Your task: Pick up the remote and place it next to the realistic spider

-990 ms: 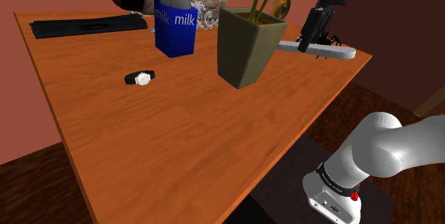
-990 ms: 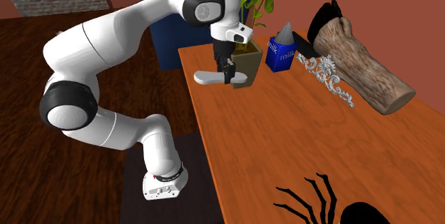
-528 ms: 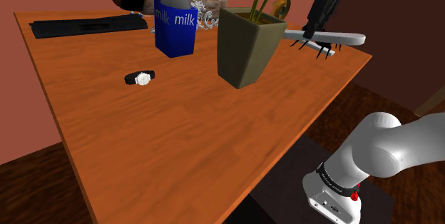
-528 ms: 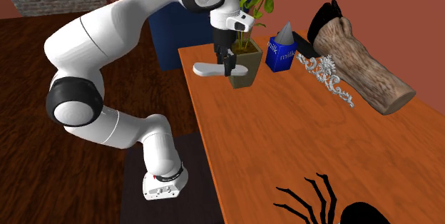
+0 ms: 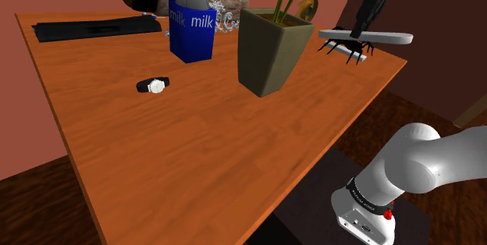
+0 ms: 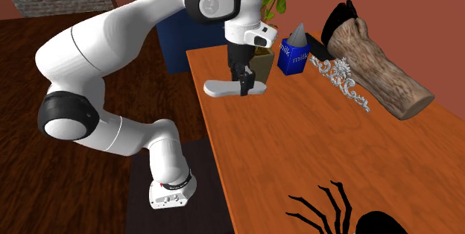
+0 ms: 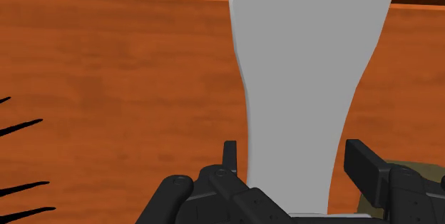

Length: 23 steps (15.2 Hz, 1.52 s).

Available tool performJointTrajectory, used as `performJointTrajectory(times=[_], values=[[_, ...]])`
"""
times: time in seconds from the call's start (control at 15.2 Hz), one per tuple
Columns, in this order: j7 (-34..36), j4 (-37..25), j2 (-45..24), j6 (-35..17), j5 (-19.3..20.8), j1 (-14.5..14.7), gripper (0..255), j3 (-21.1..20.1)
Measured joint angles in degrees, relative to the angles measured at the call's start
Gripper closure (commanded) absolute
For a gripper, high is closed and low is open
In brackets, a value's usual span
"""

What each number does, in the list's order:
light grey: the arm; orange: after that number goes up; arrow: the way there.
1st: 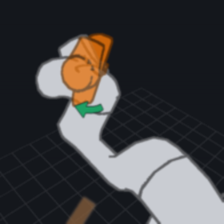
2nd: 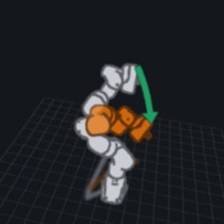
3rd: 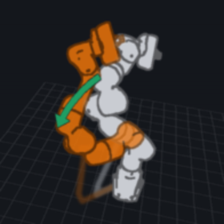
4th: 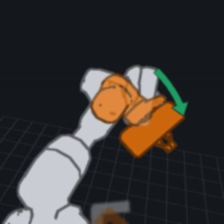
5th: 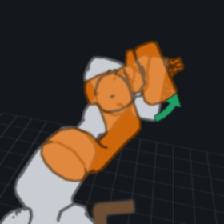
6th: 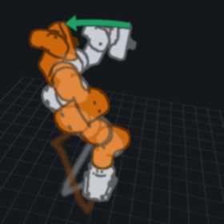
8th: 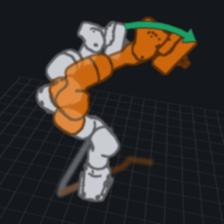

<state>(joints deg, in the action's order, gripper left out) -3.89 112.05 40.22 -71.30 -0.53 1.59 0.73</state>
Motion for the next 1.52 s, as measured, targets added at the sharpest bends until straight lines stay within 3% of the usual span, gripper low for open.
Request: performJointTrajectory(times=[0.46,0.99,1.52], values=[[-10.23,-0.36,0.78,0.78,6.24,-1.46,255,8.90],[-22.45,-6.16,-3.85,0.47,12.44,-2.26,255,19.85],[-23.75,1.16,-1.46,-4.85,14.16,-2.97,255,21.90]])
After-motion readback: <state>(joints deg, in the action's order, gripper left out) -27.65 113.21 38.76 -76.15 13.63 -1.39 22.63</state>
